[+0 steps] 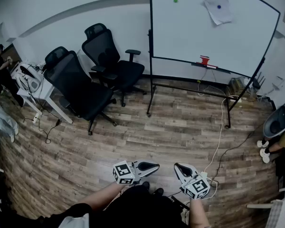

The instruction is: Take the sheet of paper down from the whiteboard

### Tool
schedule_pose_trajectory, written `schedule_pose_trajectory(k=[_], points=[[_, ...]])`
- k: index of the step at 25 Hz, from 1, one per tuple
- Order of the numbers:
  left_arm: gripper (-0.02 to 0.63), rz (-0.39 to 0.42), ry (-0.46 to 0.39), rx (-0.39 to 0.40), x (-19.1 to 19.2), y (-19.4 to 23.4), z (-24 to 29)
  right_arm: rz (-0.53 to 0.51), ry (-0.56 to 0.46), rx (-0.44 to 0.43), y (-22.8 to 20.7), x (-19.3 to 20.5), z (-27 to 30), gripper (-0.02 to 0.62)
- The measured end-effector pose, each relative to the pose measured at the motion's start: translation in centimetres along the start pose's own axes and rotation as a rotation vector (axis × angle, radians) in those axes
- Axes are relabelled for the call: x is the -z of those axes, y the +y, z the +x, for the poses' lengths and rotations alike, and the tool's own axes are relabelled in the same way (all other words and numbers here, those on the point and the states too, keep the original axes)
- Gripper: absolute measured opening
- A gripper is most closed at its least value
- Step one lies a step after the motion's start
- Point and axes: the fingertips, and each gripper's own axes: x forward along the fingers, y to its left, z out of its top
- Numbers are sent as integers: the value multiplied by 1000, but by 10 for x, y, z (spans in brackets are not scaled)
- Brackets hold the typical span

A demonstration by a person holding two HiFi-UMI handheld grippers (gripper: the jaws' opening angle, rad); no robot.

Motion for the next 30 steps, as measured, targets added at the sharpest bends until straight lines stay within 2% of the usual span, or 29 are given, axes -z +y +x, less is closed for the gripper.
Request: schedule_pose_trajectory(k=[3,5,6,9,11,15,17,24,27,30], points=[[9,89,-31,-65,-18,38,-5,-71,-49,17,-22,-21,20,23],[9,152,-50,-81,-35,57,-1,-65,-56,38,-46,-21,26,23],[11,158,-55,-75,-41,62,5,-51,-43,52,-58,-16,24,23],[10,115,-65,-29,-38,64,16,6,-13,95,-74,-1,7,23],[9,102,-64,-22,-32,68,12,20,-30,136,-75,0,2,23],[9,78,-106,-9,-37,77,3,34,-107,225,-82,-19,-1,23],[9,88,-122,-2,-45,86,-1,14,-111,245,-87,-29,4,23],[9,105,-79,-21,-45,119,-4,-111,-46,225,-102,-51,24,23],[9,125,-88,-51,-55,144,10,-83,-55,201,-129,-54,36,23],[9,103,-106,-67,-63,169,36,-63,-48,173,-164,-50,44,23]])
